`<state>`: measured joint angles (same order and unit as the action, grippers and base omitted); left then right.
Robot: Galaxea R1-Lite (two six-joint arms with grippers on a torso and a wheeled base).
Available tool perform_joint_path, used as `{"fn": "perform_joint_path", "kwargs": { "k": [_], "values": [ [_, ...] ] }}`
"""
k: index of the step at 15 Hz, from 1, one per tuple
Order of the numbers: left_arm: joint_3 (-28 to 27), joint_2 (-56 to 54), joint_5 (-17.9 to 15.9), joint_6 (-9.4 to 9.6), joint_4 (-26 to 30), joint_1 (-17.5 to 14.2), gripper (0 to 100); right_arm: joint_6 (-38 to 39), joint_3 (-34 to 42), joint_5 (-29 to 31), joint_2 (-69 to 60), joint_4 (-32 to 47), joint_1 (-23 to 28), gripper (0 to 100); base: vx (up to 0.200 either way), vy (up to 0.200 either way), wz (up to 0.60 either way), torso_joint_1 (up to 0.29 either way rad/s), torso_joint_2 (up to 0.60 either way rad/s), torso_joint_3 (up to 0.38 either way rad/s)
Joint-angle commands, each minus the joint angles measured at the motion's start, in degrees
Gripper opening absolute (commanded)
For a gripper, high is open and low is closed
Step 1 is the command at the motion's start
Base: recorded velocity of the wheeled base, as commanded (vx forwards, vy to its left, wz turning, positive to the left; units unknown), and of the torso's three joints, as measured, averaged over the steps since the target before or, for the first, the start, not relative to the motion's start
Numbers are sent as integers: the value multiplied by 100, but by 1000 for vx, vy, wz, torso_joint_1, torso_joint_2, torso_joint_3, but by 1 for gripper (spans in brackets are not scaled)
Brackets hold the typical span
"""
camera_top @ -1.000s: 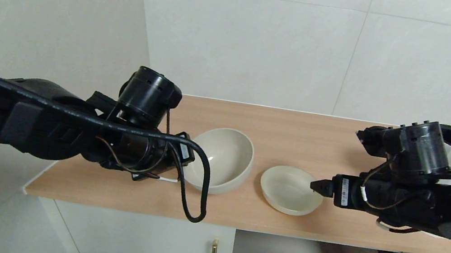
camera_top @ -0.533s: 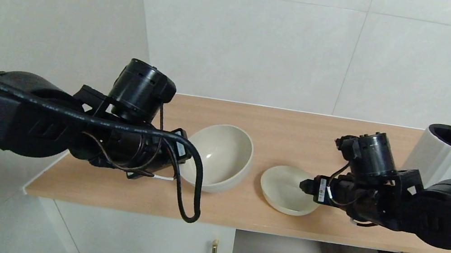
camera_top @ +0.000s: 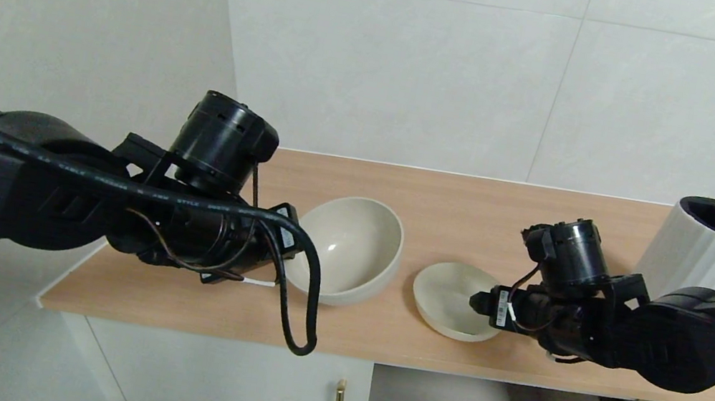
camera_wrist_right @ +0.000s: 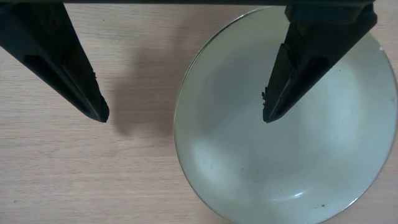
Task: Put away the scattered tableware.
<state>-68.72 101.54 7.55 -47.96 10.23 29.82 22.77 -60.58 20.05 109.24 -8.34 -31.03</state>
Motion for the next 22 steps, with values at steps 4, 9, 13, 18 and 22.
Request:
{"fn": "perform_joint_path", "kwargs": {
  "k": [4, 9, 13, 18, 22],
  "values": [
    [8, -11, 1, -3, -3, -2, 0, -10, 19, -10, 10, -1, 0, 0, 0, 0, 0, 0, 0, 0],
    [8, -20, 1, -3, -3, -2, 0, -1, 11, -10, -17, -1, 0, 0, 0, 0, 0, 0, 0, 0],
    [16, -275, -8, 6, 137, -11, 0, -18, 72, -89, -360, 78, 9, 0, 0, 0, 0, 0, 0, 0],
    [807, -1742, -60, 384, 243, -240, 0, -71, 433, -722, -2038, 1018, 149, 0, 0, 0, 0, 0, 0, 0],
    [1695, -2964, -834, 946, 269, -275, 0, -62, 828, -1135, -3049, 1853, 149, 0, 0, 0, 0, 0, 0, 0]
  ]
}}
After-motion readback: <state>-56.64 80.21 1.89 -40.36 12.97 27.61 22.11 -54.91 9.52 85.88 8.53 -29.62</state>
